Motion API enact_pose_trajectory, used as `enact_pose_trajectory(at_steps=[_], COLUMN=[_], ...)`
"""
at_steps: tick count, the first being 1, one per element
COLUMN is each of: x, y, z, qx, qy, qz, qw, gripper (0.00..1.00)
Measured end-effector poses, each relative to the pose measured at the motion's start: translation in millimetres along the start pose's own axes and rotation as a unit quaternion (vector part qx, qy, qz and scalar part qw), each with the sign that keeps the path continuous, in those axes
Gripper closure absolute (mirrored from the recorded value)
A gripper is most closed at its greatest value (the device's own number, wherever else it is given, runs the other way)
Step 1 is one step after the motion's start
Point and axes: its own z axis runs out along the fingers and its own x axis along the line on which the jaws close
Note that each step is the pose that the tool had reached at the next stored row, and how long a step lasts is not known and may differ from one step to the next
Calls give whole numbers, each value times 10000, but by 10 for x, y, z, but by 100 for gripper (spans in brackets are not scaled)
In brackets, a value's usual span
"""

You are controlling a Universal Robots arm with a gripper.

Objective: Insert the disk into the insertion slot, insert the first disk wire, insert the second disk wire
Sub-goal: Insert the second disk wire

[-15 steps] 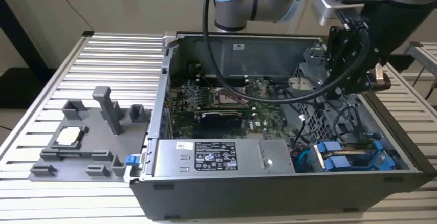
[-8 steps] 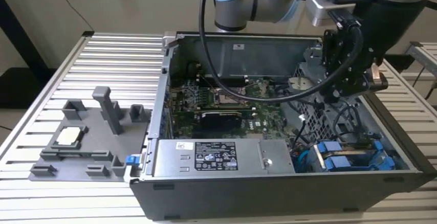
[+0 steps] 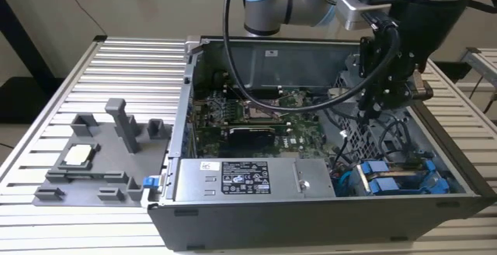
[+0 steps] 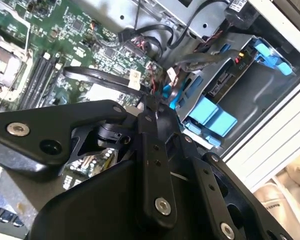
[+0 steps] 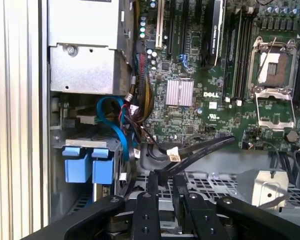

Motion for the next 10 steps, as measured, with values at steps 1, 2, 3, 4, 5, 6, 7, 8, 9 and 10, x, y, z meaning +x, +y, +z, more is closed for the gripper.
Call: enact_pose_trajectory(at_steps=[1,2,3,4,5,6,7,8,9,10], x=[-8,-15,-22,-29,-37,-45,-53,-61,-70,-82], y=[6,12,17,22,26,34,50,68,92,115], z=[3,5,8,10,15,22,34,45,53,58], qx=[1,2,2,3,6,15,39,66,99,132], qy=[45,94,142,190,230,244,248,250,258,273], qz=[-17,-37,-57,-78,-100,-113,-120,-123,-123,-123], qw=[10000,9999,9999,9998,9997,9996,9996,9996,9995,9995], gripper=[73,73,73,73,73,73,73,73,73,73])
